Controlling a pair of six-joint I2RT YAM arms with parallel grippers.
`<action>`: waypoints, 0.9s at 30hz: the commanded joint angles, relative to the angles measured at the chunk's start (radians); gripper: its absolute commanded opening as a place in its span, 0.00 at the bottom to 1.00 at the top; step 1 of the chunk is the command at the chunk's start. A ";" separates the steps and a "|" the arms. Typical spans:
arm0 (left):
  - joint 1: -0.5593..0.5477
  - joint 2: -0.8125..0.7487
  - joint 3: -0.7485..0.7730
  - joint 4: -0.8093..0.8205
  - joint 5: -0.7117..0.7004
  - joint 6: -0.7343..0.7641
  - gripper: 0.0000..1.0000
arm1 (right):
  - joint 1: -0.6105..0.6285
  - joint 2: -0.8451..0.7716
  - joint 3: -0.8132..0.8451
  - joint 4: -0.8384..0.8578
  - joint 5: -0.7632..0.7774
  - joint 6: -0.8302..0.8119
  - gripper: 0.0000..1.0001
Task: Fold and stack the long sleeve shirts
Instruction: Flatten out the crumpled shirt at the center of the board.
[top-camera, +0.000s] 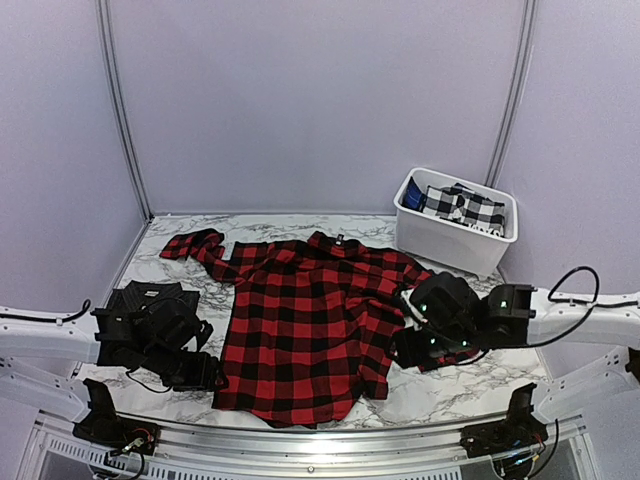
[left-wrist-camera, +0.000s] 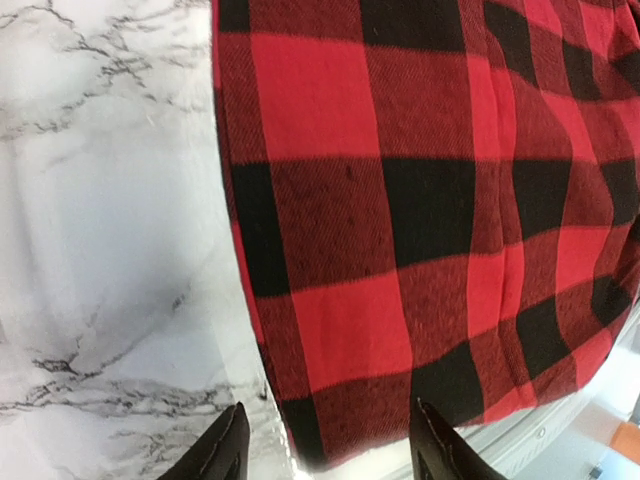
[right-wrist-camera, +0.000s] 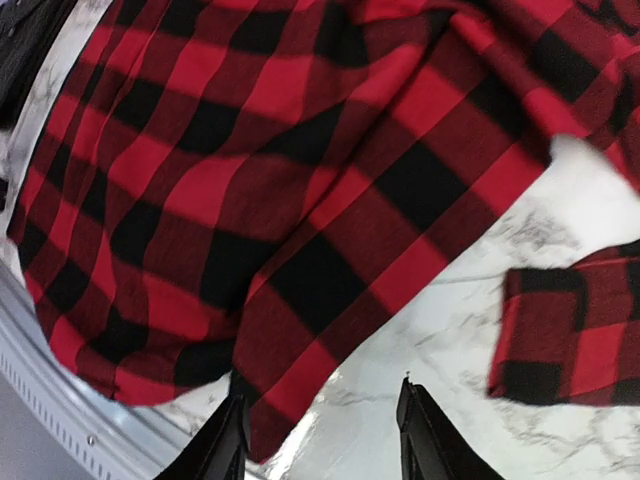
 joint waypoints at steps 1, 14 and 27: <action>-0.061 -0.043 -0.021 -0.096 -0.043 -0.067 0.54 | 0.167 -0.008 -0.062 0.042 -0.043 0.203 0.46; -0.162 0.013 -0.020 -0.101 -0.145 -0.153 0.47 | 0.278 0.030 -0.197 0.241 -0.049 0.314 0.47; -0.210 0.125 0.028 -0.048 -0.140 -0.187 0.16 | 0.278 0.037 -0.283 0.380 0.016 0.390 0.37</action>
